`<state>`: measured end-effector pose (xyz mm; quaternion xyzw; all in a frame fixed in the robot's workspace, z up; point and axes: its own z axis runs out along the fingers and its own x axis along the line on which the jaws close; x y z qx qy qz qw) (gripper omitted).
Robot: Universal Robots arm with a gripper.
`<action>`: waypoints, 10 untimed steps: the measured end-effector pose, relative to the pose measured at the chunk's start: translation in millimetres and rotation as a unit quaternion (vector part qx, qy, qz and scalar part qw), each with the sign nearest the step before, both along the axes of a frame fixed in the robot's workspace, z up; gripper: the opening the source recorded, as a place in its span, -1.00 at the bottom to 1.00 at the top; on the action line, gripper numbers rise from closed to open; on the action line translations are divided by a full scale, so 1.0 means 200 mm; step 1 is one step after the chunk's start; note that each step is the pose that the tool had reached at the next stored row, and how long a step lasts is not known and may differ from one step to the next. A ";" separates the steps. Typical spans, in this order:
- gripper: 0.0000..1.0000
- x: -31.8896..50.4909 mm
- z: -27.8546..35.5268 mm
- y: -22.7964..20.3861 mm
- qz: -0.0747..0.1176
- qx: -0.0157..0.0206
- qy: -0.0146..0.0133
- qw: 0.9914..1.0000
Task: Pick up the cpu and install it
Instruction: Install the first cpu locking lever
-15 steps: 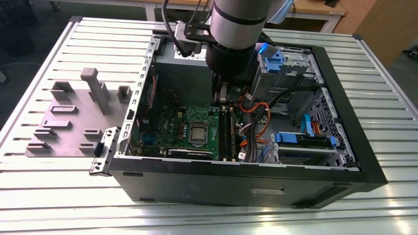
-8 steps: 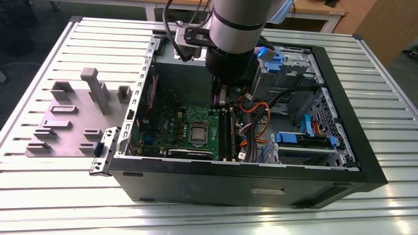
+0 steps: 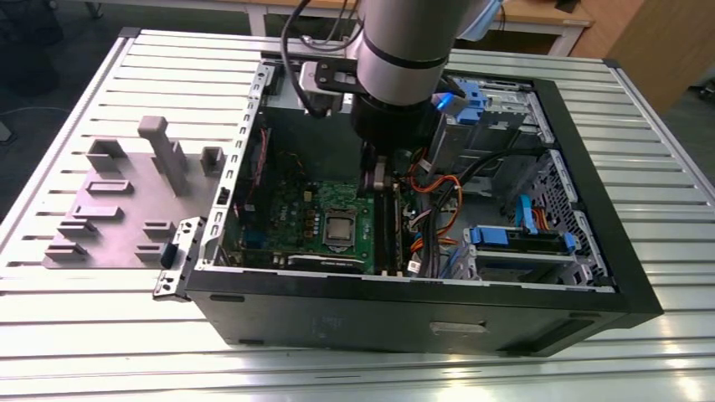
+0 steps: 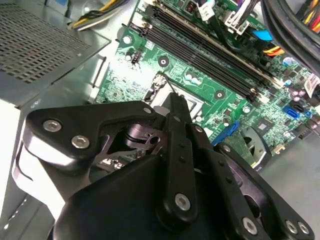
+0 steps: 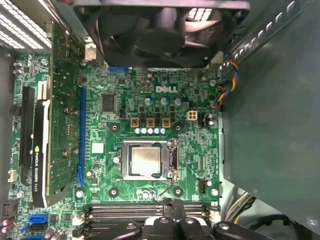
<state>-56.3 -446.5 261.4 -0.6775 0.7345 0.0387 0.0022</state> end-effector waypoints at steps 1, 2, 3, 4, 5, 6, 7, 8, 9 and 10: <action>-0.79 -0.001 -0.002 -0.007 0.000 0.000 0.000 1.000; -0.79 -0.001 -0.005 -0.012 0.000 0.000 0.000 1.000; -0.79 -0.002 -0.009 -0.014 0.000 0.000 0.000 1.000; -0.79 -0.002 -0.015 -0.014 0.000 0.000 0.000 1.000; -0.79 -0.002 -0.023 -0.014 0.000 0.000 0.000 1.000; -0.79 -0.002 -0.032 -0.014 0.000 0.000 0.000 1.000; -0.79 -0.002 -0.042 -0.014 0.000 0.000 0.000 1.000; -0.79 -0.003 -0.051 -0.014 0.000 0.000 0.000 1.000; -0.79 -0.003 -0.060 -0.014 0.000 0.000 0.001 1.000; -0.79 -0.003 -0.069 -0.015 0.000 0.000 0.001 1.000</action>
